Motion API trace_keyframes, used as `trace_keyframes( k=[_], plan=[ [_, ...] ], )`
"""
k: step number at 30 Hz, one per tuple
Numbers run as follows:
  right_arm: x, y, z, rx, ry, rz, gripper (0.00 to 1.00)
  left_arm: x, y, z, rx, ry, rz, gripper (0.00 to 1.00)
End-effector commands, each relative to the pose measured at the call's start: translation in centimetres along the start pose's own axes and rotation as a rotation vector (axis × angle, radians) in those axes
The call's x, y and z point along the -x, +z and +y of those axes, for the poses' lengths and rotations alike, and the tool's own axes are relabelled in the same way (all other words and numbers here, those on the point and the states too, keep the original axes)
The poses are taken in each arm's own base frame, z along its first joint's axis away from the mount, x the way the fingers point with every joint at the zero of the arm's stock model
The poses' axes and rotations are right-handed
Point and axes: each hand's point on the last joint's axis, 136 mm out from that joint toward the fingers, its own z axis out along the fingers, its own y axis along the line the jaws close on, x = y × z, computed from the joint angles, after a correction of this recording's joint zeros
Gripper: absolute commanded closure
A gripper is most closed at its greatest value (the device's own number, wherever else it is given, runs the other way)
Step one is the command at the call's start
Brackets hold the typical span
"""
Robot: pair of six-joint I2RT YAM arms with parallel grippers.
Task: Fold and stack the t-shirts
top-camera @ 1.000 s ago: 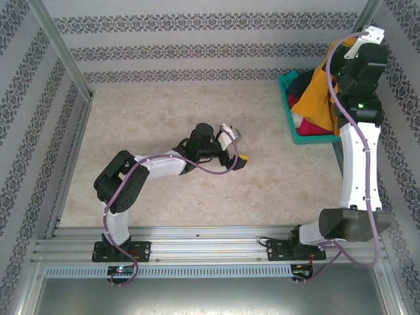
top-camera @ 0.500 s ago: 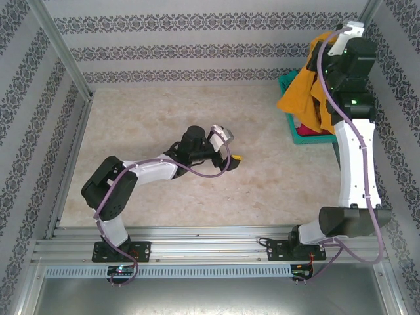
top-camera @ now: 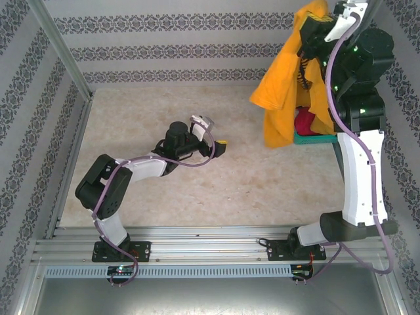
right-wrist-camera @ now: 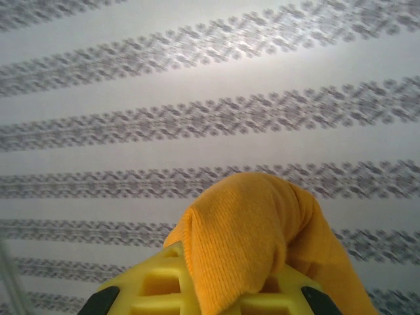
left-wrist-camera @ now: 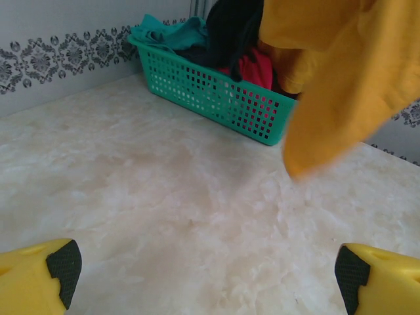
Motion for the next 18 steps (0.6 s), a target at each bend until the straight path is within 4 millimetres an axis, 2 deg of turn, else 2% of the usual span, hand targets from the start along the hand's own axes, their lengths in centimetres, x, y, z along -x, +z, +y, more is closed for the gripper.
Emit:
trace_keyframes(
  k=[1,7,11,15,18],
  plan=[
    [3.0,0.2,4.1,0.160,-0.017,-0.092,1.00,2.0,-1.6,0.7,0.030,0.000,-0.066,0.00],
    [1.8,2.8,9.3,0.331,0.036,-0.064,1.00,1.9,-4.9,4.6,0.155,-0.069,-0.097,0.00],
    [0.5,5.0,12.8,0.439,0.094,-0.043,1.00,1.1,-8.7,7.5,0.280,-0.089,-0.091,0.00],
    [-0.6,7.0,16.2,0.557,0.171,-0.026,1.00,0.2,-12.5,9.4,0.389,-0.093,-0.051,0.00],
    [-1.3,8.3,17.4,0.601,0.224,-0.018,1.00,-0.2,-15.1,10.4,0.462,-0.093,-0.023,0.00]
  ],
)
